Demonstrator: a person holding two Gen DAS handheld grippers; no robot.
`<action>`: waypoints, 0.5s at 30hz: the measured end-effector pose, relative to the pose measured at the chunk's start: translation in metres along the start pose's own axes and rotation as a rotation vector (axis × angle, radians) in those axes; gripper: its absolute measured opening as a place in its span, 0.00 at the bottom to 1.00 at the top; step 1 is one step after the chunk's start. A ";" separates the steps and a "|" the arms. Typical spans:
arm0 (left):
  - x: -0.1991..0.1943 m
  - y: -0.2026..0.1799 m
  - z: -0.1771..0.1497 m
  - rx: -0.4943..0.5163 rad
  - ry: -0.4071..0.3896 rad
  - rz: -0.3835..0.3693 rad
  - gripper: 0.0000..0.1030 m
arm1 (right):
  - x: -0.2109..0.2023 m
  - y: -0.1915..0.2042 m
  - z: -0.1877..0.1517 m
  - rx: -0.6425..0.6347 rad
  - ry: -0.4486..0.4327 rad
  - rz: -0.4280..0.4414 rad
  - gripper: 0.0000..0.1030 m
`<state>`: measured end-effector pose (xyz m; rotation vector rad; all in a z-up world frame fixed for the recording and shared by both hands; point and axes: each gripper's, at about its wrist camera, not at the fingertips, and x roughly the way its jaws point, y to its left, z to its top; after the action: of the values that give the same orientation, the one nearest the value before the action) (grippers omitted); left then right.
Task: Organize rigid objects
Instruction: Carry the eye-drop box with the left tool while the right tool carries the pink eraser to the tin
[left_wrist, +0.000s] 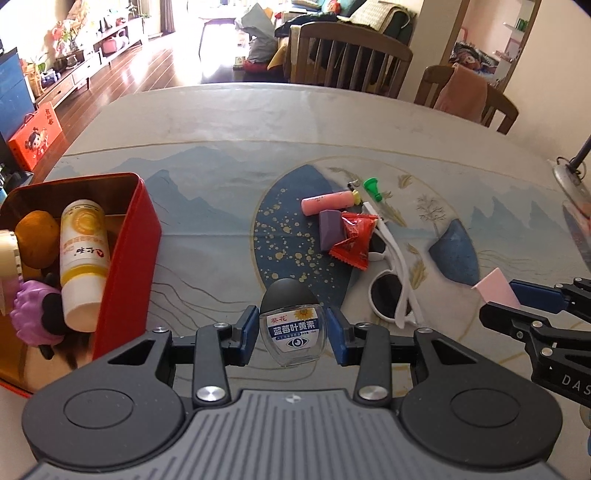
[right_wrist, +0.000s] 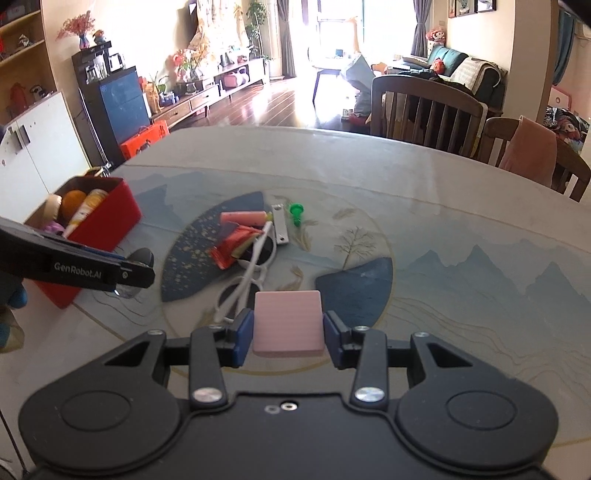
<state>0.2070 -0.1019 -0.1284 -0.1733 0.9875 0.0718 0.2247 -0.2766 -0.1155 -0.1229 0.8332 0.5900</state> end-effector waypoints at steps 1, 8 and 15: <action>-0.004 0.001 -0.001 0.001 -0.004 -0.004 0.38 | -0.003 0.003 0.001 0.005 -0.004 0.000 0.39; -0.037 0.015 -0.006 0.011 -0.038 -0.035 0.38 | -0.024 0.030 0.009 0.034 -0.042 0.029 0.39; -0.064 0.046 -0.008 0.002 -0.058 -0.038 0.38 | -0.030 0.072 0.019 0.030 -0.057 0.057 0.39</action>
<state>0.1586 -0.0572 -0.0845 -0.1871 0.9258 0.0405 0.1826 -0.2242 -0.0721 -0.0549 0.7923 0.6311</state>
